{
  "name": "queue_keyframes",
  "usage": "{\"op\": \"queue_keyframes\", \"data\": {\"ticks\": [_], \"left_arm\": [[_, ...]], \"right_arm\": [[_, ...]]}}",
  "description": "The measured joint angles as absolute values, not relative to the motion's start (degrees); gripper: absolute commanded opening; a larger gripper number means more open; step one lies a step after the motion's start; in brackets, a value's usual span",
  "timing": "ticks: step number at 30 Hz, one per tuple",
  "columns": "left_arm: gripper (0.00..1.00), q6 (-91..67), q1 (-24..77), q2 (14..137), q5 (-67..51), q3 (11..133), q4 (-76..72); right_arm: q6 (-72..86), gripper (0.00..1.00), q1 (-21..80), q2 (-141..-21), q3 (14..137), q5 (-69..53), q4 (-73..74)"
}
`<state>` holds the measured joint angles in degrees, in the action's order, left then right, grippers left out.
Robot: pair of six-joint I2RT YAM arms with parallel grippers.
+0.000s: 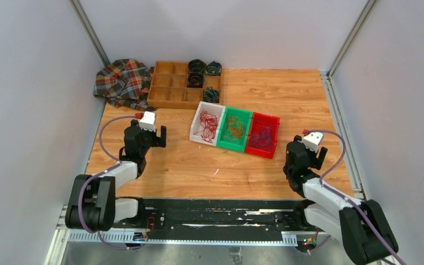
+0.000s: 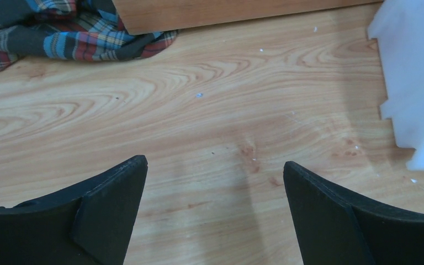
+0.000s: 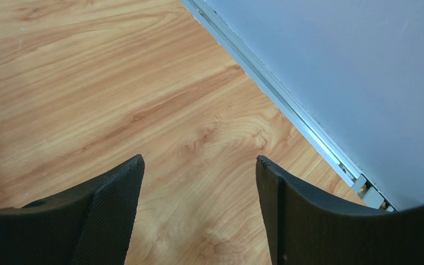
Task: Untangle the cables
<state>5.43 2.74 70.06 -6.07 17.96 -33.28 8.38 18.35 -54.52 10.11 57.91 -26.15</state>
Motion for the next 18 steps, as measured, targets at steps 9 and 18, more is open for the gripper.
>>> {"op": "queue_keyframes", "data": {"ticks": [9, 18], "left_arm": [[0.98, 5.48, 2.74, 75.7, -4.43, 17.28, -43.0], [0.98, 5.41, 2.74, 77.58, -3.7, 6.87, -57.6]], "right_arm": [[1.72, 0.76, 16.27, -71.72, 11.62, 55.53, -45.01], [-4.86, 0.78, 14.83, -80.49, 12.82, 49.23, -56.77]]}}
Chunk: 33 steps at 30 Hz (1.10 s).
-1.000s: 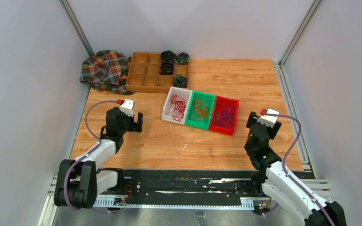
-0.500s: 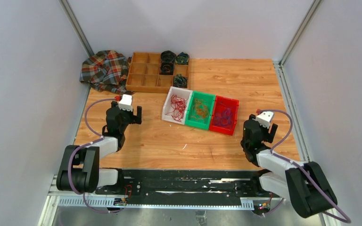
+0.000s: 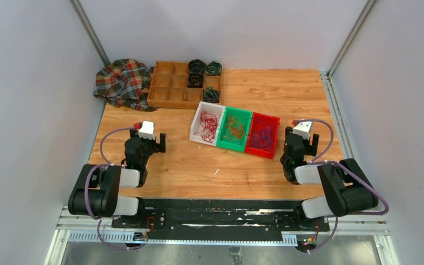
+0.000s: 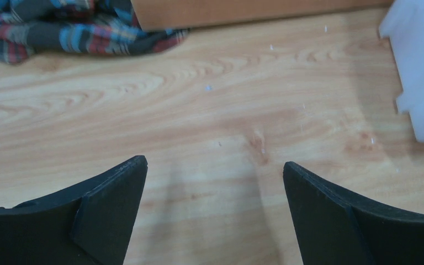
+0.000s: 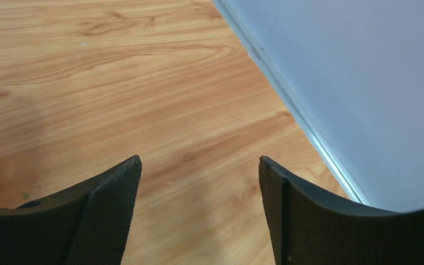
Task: Untangle the cables
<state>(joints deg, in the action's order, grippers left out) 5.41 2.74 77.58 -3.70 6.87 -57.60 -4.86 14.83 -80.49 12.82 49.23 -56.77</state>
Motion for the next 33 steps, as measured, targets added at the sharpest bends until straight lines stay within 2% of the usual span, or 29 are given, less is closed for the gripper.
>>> {"op": "queue_keyframes", "data": {"ticks": [7, 10, 13, 16, 19, 33], "left_arm": [[0.98, 4.69, 2.74, 77.87, -2.44, 10.26, -59.18], [0.98, 4.45, 2.74, 77.87, -2.26, 10.24, -59.46], [0.98, 4.32, 2.74, 77.87, -2.22, 10.24, -59.48], [0.98, 4.27, 2.74, 77.87, -2.17, 10.24, -59.53], [0.98, 4.27, 2.74, 77.87, -2.09, 10.24, -59.59], [0.98, 4.27, 2.74, 77.87, -1.93, 10.24, -59.66]], "right_arm": [[-5.08, 0.78, 9.3, -81.6, 20.05, 36.32, -50.3], [-5.08, 0.8, 8.32, -77.8, 13.17, 30.26, -56.36], [-5.63, 0.81, 8.32, -81.71, 5.08, 26.79, -67.66], [-5.17, 0.82, 7.33, -81.84, 7.79, 23.99, -59.88], [-5.13, 0.82, 6.2, -81.8, 11.22, 22.52, -62.15], [-5.13, 0.83, 6.2, -81.67, 11.44, 21.82, -61.89]]}}
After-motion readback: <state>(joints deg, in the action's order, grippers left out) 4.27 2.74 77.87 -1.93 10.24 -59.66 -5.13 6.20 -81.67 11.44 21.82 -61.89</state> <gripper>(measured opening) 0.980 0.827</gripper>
